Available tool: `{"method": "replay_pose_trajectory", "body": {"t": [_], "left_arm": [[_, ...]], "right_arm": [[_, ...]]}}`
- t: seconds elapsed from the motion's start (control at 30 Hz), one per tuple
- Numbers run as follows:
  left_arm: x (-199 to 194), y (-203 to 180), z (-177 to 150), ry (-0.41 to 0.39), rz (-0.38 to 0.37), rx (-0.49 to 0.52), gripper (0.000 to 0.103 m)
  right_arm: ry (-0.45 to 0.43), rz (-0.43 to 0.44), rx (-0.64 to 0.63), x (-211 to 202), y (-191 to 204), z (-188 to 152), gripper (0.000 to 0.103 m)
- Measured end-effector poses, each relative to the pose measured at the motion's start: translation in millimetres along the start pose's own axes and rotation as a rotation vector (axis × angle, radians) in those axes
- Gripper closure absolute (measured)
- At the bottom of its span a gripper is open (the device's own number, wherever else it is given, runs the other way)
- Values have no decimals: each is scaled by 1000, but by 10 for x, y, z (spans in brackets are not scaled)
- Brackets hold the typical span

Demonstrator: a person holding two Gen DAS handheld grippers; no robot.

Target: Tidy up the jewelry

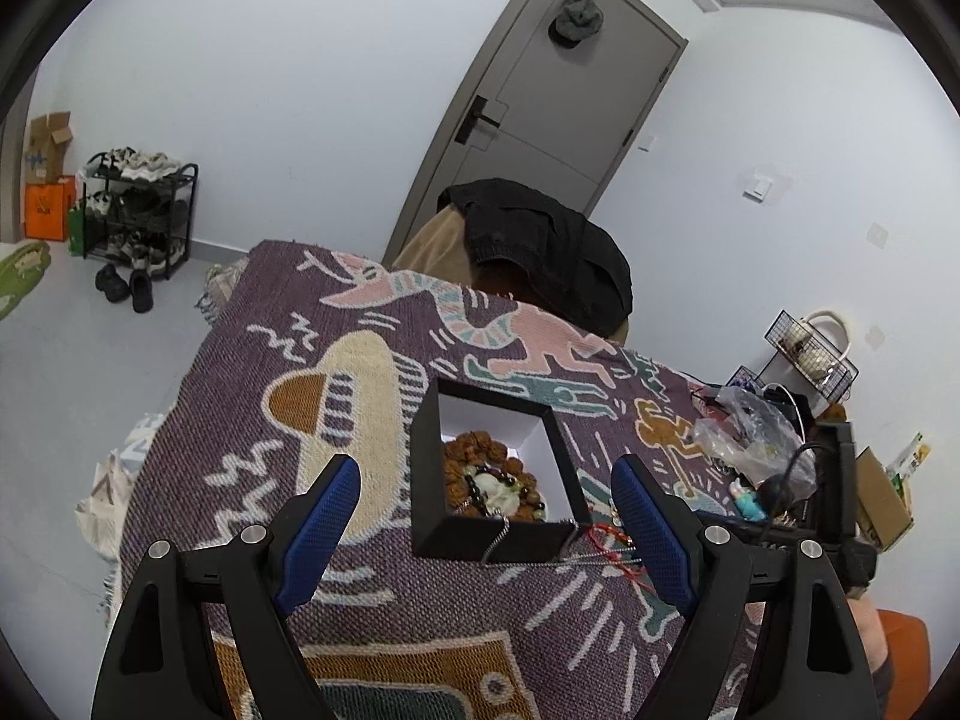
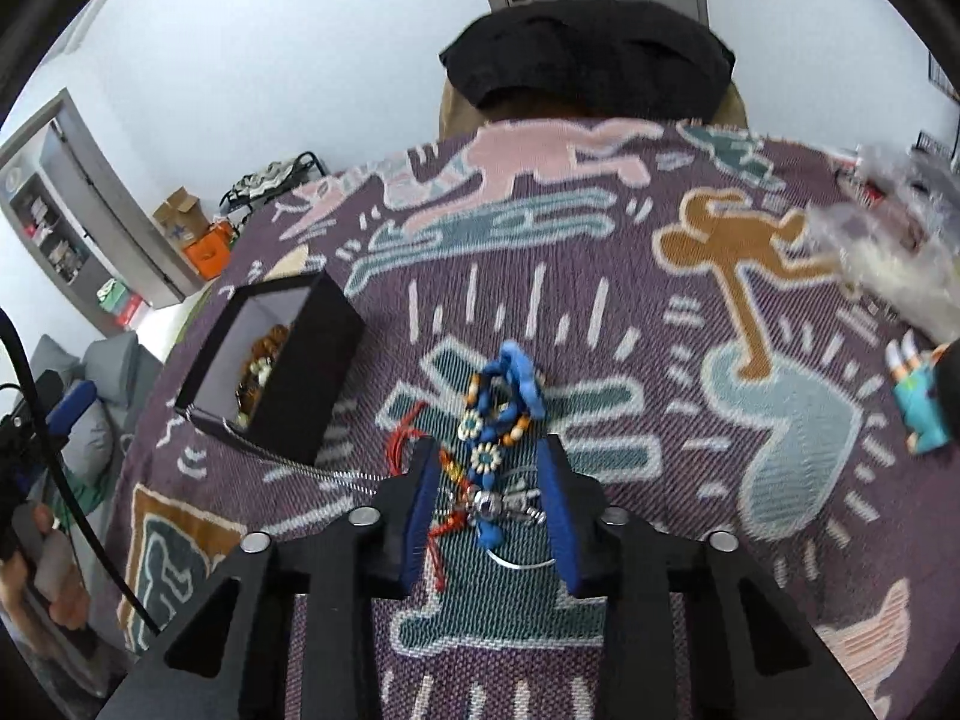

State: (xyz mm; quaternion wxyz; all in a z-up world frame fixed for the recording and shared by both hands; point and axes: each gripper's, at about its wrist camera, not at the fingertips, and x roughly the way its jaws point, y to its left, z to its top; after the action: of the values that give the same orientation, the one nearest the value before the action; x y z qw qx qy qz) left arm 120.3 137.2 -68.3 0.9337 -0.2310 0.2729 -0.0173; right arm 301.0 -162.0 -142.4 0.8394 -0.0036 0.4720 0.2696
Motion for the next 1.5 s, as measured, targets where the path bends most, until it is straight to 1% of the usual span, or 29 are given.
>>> {"method": "replay_pose_trajectory", "body": {"t": [0.1,0.27,0.4,0.63,0.9,1.07,1.1,1.2,1.23,1.37,1.5], "left_arm": [[20,13,-33,10,-4,-9,17],[67,42,-72,27,-2,-20,17],[77,57,-96,33,-5,-29,17],[92,58,-116,40,-14,-34,17],[87,68,-144,43,-21,-43,17],[75,28,-157,44,-27,-33,17],[74,19,-159,45,-28,-31,17],[72,3,-163,47,-30,-25,17],[71,0,-162,47,-30,-25,17],[63,-20,-159,44,-32,-25,17],[47,-91,-158,41,-37,-6,17]], "right_arm": [[32,20,23,126,-18,-55,71],[72,25,66,282,-61,-91,71],[78,5,64,307,-39,-78,71],[97,-60,35,312,106,-110,71],[110,-69,34,339,159,-131,71],[105,-110,-13,366,247,-134,71],[104,-110,-13,364,236,-132,74],[90,-93,-4,321,203,-137,76],[82,-87,-1,286,199,-133,84],[42,-73,8,132,183,-84,84],[-19,-37,15,-67,198,-10,84]]}}
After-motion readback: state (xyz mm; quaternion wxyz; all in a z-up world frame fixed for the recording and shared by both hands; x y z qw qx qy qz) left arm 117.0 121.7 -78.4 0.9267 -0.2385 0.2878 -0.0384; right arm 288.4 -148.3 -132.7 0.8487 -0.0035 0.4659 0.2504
